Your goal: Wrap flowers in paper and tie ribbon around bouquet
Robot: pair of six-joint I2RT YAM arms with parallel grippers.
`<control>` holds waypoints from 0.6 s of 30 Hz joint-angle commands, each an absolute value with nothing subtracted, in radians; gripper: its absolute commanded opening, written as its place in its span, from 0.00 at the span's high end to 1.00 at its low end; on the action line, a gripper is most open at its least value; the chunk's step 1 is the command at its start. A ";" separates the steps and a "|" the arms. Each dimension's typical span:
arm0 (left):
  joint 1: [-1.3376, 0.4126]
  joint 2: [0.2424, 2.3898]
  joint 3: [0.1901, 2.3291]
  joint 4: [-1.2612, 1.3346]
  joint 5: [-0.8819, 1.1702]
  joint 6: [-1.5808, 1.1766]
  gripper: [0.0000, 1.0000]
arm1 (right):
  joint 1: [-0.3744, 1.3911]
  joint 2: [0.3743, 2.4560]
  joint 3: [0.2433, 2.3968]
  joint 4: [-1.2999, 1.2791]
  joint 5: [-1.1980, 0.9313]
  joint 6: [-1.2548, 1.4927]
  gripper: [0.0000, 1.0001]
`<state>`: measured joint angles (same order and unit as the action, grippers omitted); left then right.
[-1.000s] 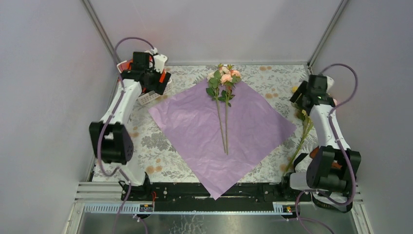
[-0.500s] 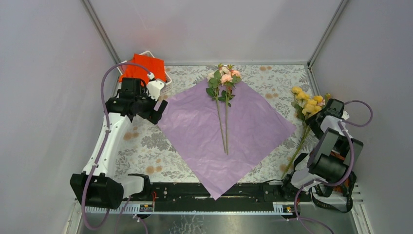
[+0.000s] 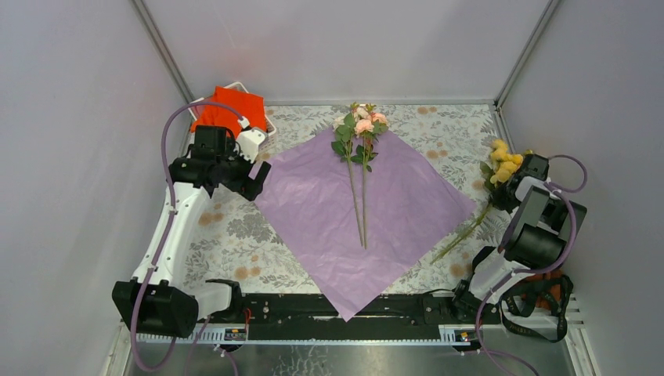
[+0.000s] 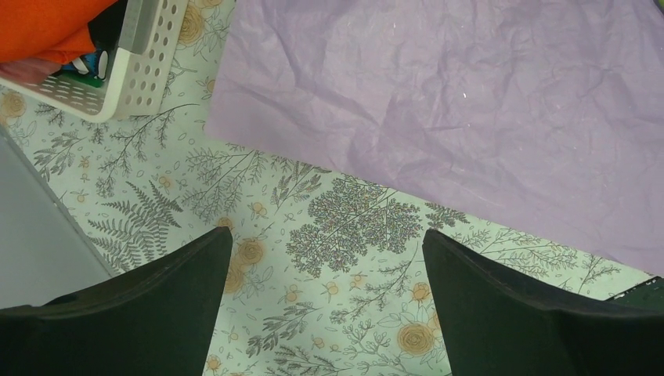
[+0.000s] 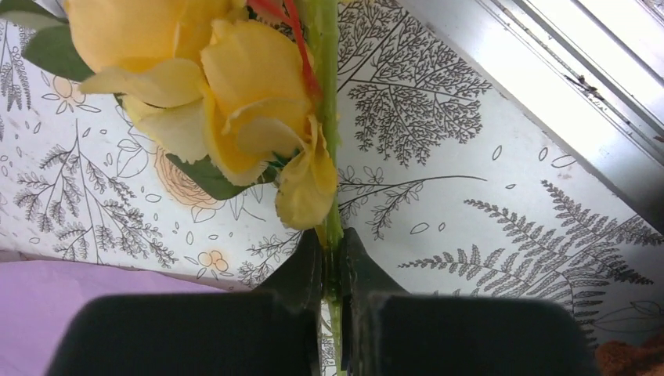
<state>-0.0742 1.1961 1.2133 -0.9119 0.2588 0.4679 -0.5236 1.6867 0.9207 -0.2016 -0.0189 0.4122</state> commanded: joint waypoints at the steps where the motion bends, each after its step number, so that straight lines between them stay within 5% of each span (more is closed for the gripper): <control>1: -0.074 1.186 1.239 -0.909 0.285 0.489 0.01 | -0.519 1.624 0.992 -0.289 0.075 0.354 1.00; 9: -0.072 1.219 1.218 -0.897 0.296 0.483 0.01 | -0.415 1.298 1.199 -0.427 0.410 0.253 1.00; 18: -0.072 1.231 1.178 -0.873 0.278 0.473 0.01 | 0.032 1.228 1.494 -0.488 0.529 0.135 1.00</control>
